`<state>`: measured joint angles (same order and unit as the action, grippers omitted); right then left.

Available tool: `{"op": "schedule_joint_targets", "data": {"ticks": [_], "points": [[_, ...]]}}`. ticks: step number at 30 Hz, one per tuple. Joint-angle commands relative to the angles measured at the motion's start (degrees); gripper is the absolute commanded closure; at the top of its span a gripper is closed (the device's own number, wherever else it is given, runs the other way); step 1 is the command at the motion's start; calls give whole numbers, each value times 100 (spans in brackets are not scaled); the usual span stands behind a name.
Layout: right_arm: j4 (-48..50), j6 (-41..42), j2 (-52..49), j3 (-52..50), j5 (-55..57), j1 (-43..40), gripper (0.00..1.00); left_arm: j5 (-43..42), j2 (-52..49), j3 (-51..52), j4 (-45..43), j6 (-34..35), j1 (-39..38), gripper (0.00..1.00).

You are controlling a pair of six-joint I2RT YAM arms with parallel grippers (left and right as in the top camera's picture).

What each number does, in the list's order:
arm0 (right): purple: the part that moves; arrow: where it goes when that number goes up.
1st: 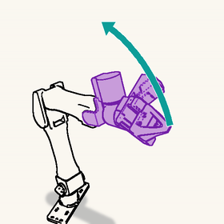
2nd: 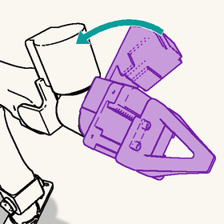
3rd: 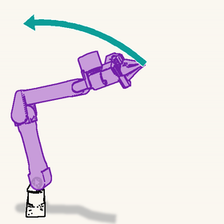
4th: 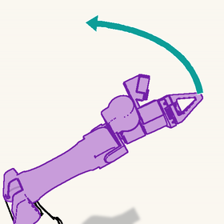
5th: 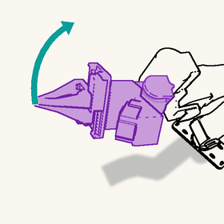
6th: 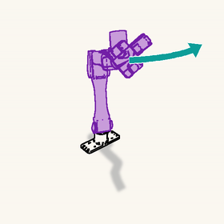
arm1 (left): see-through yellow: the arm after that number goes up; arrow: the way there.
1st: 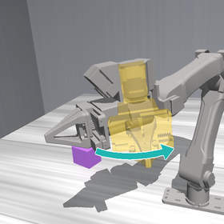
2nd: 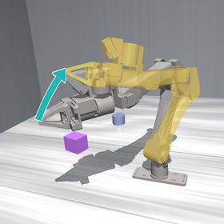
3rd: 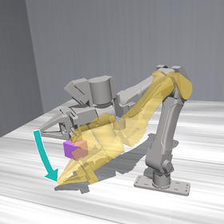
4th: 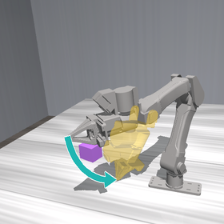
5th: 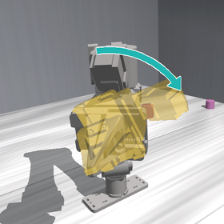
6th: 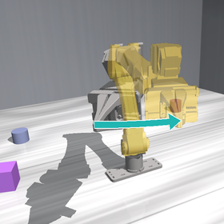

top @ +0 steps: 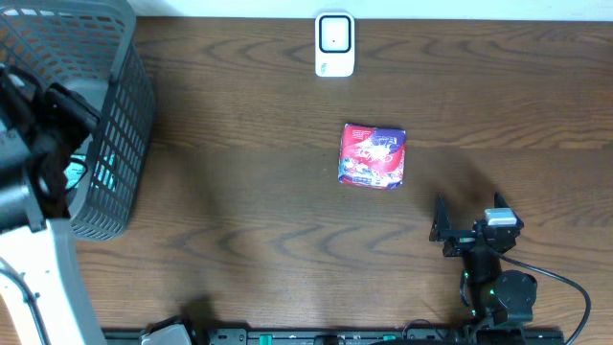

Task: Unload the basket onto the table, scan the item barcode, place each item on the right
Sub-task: 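Carry the candy bag to the table beside the scanner and release, then return the left gripper into the basket above the green wipes pack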

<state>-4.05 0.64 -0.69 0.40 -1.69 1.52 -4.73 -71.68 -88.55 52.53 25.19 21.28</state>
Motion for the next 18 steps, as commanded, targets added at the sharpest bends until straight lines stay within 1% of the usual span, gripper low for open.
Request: {"op": "schedule_joint_targets", "data": {"ticks": [1,7,12,18], "points": [[-22,57,31,-9,11,2,1,-15,-262,-20,13,-118,35,37],[-22,57,31,-9,9,2,1,-15,-501,-20,-173,-149,37,37],[-22,59,31,-9,9,2,1,17,-573,-20,-627,-457,37,36],[-22,57,31,-9,9,2,1,680,-772,-20,-949,-459,153,37]]}}
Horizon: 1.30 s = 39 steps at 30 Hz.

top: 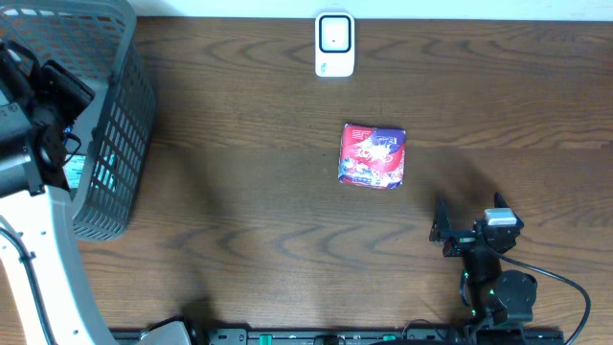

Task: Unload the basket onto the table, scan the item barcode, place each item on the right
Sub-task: 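Return the left gripper into the basket above the green wipes pack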

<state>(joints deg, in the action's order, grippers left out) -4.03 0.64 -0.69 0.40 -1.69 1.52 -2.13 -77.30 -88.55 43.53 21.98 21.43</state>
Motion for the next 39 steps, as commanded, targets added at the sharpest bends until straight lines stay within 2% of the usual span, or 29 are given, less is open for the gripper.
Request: {"op": "schedule_joint_targets", "data": {"ticks": [1,13,21,25,39], "points": [[-24,57,31,-9,9,2,1,437,-264,-20,-57,-142,179,37],[-24,57,31,-9,11,2,1,450,-1580,-20,-101,-83,1099,37],[-24,57,31,-9,9,2,1,660,-2378,-17,140,306,1095,37],[-24,57,31,-9,11,2,1,1060,-2621,-17,326,669,1095,37],[-24,57,31,-9,9,2,1,1143,-3329,-15,463,686,916,37]]}}
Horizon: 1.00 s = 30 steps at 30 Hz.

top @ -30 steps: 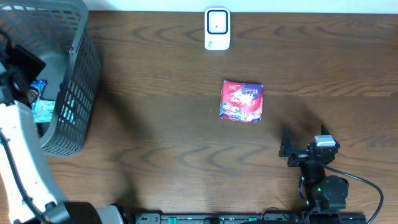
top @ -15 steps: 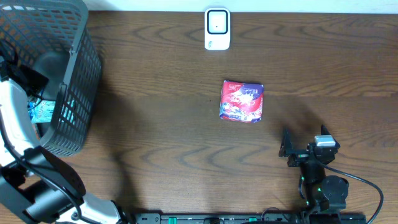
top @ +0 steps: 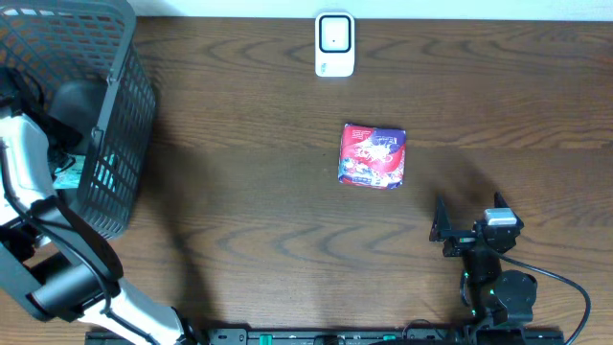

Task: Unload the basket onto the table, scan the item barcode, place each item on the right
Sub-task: 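Return the left gripper into the basket above the green wipes pack, then grasp the green toilet tissue wipes pack with the left gripper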

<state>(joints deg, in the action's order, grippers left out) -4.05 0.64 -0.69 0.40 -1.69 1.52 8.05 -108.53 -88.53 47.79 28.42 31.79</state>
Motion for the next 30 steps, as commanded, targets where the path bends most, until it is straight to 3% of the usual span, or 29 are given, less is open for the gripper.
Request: {"op": "schedule_joint_targets", "data": {"ticks": [1,8,12,25,30], "points": [[-22,57,31,-9,9,2,1,125,-258,-17,37,42,-160,37],[-22,57,31,-9,9,2,1,212,-647,-9,46,98,-415,37],[-22,59,31,-9,9,2,1,428,-833,13,186,518,-417,37],[-22,57,31,-9,9,2,1,448,-1117,24,190,505,-417,37],[-22,57,31,-9,9,2,1,448,-1117,24,214,466,-417,48]]}}
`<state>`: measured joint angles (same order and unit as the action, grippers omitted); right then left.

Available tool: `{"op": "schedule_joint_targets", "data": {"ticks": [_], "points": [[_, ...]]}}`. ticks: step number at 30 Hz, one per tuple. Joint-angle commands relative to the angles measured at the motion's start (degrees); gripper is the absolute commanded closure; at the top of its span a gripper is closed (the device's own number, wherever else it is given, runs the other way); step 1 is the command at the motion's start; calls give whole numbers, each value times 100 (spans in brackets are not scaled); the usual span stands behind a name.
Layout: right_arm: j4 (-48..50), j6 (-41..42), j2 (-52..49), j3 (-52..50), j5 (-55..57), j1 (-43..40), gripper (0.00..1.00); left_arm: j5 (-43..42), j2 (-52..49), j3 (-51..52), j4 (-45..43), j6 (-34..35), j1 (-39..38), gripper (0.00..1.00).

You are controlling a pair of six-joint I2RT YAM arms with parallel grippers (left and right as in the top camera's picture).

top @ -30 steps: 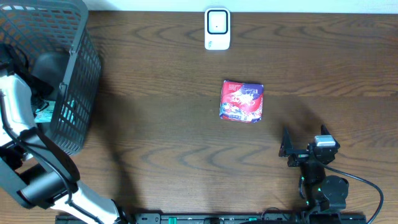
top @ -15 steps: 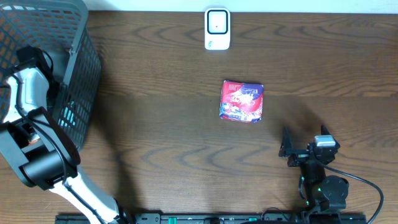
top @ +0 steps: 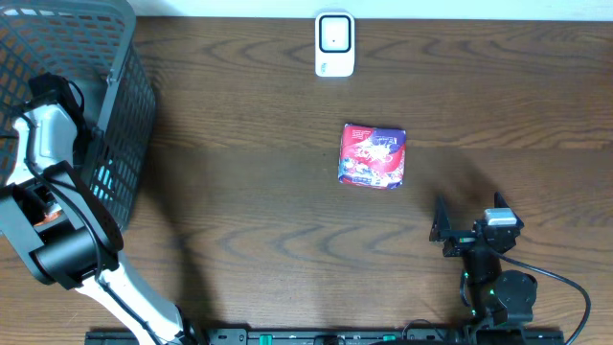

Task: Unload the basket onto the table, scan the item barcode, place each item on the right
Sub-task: 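Grasp the green toilet tissue wipes pack with the left gripper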

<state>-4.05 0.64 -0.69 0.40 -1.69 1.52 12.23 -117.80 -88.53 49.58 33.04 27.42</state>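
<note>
A red and blue packet (top: 373,155) lies flat at the table's middle. The white scanner (top: 334,44) stands at the far edge, above it in the overhead view. My left arm reaches into the grey mesh basket (top: 124,105) at the left. The dark head of the left gripper (top: 50,93) is low inside the basket, and its fingers are hidden. My right gripper (top: 441,228) rests near the front right, pointing left, a short way below and right of the packet. From above I cannot make out its jaws.
Teal and white items (top: 103,174) show through the basket's mesh wall. The right arm's base and cable (top: 536,278) sit at the front right. A black rail (top: 326,335) runs along the table's front edge.
My left arm has shifted inside the basket. Its dark head now lies a little further left and its white link crosses the basket's left side. The packet, scanner and right arm have not moved.
At first my left arm hung over the basket's left rim, then sat slightly higher there. By 1.0 s ago it was stretched down into the basket, where it still is, a little further left. Nothing else has changed.
</note>
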Motion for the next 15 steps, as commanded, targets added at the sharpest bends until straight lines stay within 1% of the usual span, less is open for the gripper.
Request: {"op": "schedule_joint_targets", "data": {"ticks": [1,2,4,5,6,7,11,15], "points": [[-22,57,31,-9,9,2,1,31,-190,24,37,4,20,51],[-22,57,31,-9,9,2,1,31,-190,24,50,4,20,55],[-22,57,31,-9,9,2,1,31,-190,24,70,4,20,67],[-22,57,31,-9,11,2,1,31,-190,24,76,-11,20,75],[-22,59,31,-9,9,2,1,31,-190,24,79,-74,20,86],[-22,59,31,-9,9,2,1,28,-190,24,79,-155,20,92],[-22,57,31,-9,9,2,1,31,-44,-2,101,-387,26,93],[-22,57,31,-9,9,2,1,-98,498,-136,149,-378,52,93]]}}
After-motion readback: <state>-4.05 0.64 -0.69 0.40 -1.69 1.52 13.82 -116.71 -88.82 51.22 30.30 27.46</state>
